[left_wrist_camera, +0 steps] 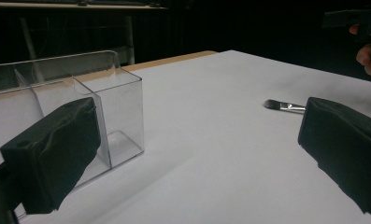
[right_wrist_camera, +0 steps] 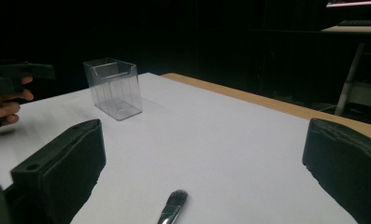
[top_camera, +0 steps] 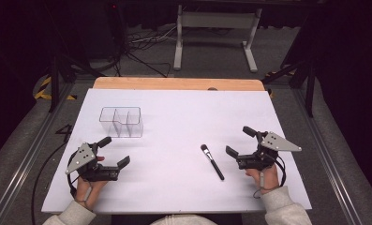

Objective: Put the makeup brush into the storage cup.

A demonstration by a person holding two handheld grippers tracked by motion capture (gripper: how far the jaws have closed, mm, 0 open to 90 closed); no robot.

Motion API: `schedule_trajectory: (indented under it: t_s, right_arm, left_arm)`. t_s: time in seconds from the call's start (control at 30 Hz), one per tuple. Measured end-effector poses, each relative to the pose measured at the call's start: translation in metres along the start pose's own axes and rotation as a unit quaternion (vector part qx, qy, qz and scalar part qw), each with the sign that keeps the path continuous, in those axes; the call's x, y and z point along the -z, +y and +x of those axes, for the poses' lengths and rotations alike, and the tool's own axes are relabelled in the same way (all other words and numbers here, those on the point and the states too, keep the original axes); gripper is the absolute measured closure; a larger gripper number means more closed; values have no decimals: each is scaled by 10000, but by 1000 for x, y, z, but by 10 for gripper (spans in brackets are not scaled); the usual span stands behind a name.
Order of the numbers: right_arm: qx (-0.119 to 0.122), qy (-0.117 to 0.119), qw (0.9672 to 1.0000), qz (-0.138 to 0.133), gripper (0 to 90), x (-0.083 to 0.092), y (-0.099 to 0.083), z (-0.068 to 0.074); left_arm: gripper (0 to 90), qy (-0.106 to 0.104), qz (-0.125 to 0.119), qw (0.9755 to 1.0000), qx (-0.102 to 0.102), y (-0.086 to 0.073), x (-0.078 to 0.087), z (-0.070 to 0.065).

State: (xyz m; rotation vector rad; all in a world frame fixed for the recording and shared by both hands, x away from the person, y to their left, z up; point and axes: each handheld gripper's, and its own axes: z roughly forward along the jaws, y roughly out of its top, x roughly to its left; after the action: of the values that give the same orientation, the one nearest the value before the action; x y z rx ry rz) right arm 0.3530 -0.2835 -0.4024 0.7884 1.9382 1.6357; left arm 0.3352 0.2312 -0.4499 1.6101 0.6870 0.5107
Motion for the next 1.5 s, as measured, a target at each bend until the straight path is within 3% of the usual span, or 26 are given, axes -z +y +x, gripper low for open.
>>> schedule_trajectory:
  t_s: [0.27,0.6,0.7,0.83,0.87,0.9,1.0,1.07,1.1,1.13,1.17,1.27,1.33,1.5]
  right_arm:
    - [106,-96,9994,309,0,-13,12,2]
    - [262,169,9972,685,6,-33,31,3]
    - [87,202,9969,752,20,-37,34,3]
    - [92,236,9945,1012,24,-43,37,4]
    - [167,310,9916,1244,31,-47,40,5]
    - [167,310,9916,1244,31,-47,40,5]
    - [319,367,9857,1615,49,-52,45,7]
    - [344,382,9802,1910,50,-56,48,7]
    - [344,382,9802,1910,50,-56,48,7]
    - [388,356,9754,2141,51,-58,49,7]
    - [414,340,9729,2250,53,-60,50,7]
    - [473,316,9672,2474,61,-63,54,7]
    - [498,300,9656,2534,61,-64,56,7]
    - [571,249,9553,2890,62,-68,65,7]
  left_arm:
    - [1,-21,20,10000,-12,0,0,0]
    - [0,4,66,10000,15,0,-1,1]
    - [0,-5,99,9999,32,0,-1,1]
    - [0,-16,114,9999,36,0,-1,1]
    - [0,-23,103,9999,50,0,-1,1]
    - [0,-23,103,9999,50,0,-1,1]
    - [0,-39,108,9999,41,0,-2,1]
    - [0,-36,105,9999,49,0,-2,0]
    - [0,-36,105,9999,49,0,-2,0]
    - [0,-59,126,9999,49,0,-2,1]
    - [0,-55,114,9999,64,0,-2,1]
    - [0,-60,117,9999,92,0,-2,1]
    - [0,-57,108,9999,119,-1,-2,1]
    - [0,-62,115,9998,169,0,-2,1]
